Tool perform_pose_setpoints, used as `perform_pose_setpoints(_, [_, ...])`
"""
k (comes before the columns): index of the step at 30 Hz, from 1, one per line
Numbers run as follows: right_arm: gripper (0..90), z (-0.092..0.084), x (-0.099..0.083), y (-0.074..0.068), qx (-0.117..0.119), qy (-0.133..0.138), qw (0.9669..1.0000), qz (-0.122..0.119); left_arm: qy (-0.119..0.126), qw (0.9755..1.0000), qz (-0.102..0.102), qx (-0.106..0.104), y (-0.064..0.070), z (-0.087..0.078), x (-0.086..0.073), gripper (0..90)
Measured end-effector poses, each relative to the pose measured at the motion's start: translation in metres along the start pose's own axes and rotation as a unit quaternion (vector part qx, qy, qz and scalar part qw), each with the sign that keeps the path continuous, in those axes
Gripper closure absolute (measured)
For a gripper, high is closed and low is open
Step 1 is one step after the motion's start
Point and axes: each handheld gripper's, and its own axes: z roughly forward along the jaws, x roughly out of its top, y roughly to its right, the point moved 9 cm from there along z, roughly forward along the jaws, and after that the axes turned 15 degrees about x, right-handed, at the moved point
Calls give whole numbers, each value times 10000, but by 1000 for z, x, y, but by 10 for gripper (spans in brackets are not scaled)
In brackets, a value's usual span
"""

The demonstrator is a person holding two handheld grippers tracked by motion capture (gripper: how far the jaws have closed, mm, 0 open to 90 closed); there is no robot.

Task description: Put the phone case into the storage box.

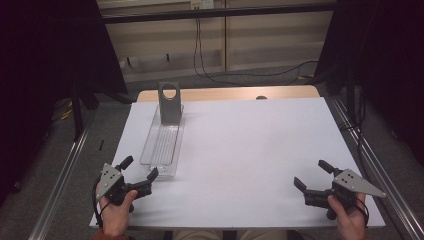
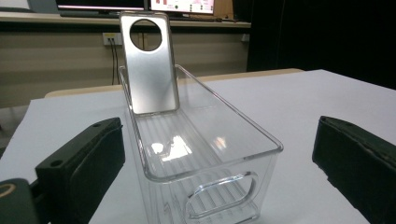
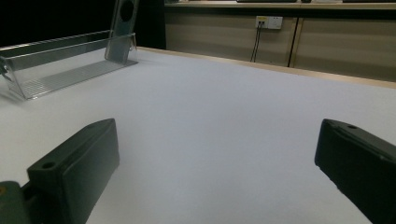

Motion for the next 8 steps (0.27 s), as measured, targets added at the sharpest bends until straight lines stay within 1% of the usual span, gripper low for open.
perform_pose_setpoints(1, [0,0,0,0,-3,-1,10000,5,-42,10000,-66,-48,1,0,-1,25])
perform_pose_setpoints(2, [0,0,0,0,-10,-3,10000,15,-56,9999,-45,-122,2,1,-2,25])
perform_pose_setpoints(4, [0,0,-1,0,-11,-9,10000,3,-92,9999,9,-48,2,3,-4,23])
perform_pose_setpoints(5, [0,0,0,0,-21,-3,10000,-6,-93,9999,-6,-126,3,4,-5,22])
perform_pose_setpoints(7, [0,1,-1,-1,4,-28,10000,11,-123,9998,-47,-137,4,5,-5,22])
perform_pose_setpoints(8, [0,1,-2,-1,44,-58,10000,-41,-99,9998,-45,-156,5,5,-5,21])
